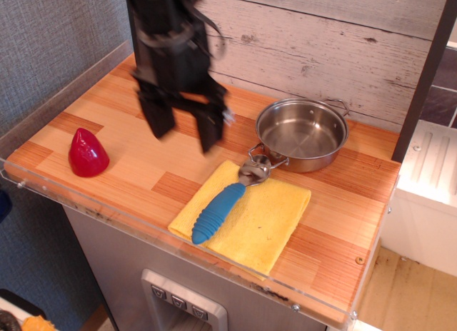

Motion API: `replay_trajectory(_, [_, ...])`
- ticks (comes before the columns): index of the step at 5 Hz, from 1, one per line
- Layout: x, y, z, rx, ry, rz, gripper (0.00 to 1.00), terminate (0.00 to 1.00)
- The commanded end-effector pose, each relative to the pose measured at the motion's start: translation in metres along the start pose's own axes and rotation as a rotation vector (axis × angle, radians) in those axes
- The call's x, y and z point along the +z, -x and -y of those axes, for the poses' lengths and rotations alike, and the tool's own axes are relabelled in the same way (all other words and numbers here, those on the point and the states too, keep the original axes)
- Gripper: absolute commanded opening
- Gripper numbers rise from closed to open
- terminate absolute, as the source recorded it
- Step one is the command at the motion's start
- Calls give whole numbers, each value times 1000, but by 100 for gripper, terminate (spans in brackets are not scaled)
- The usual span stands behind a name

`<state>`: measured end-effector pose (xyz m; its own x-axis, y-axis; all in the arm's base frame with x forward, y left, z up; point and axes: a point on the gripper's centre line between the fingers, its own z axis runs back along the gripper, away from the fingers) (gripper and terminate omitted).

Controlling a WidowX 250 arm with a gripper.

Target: Move the spatula and keep it on yellow cloth

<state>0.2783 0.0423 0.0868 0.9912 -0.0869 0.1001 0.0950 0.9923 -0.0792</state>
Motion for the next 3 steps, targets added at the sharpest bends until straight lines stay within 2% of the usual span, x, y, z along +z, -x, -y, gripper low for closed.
replay_trajectory(1, [13, -13, -23, -103, -35, 20, 100, 0])
replay_trajectory(2, [13, -13, -23, -103, -35, 20, 100, 0])
replay_trajectory(3, [13, -13, -23, -103, -35, 20, 100, 100])
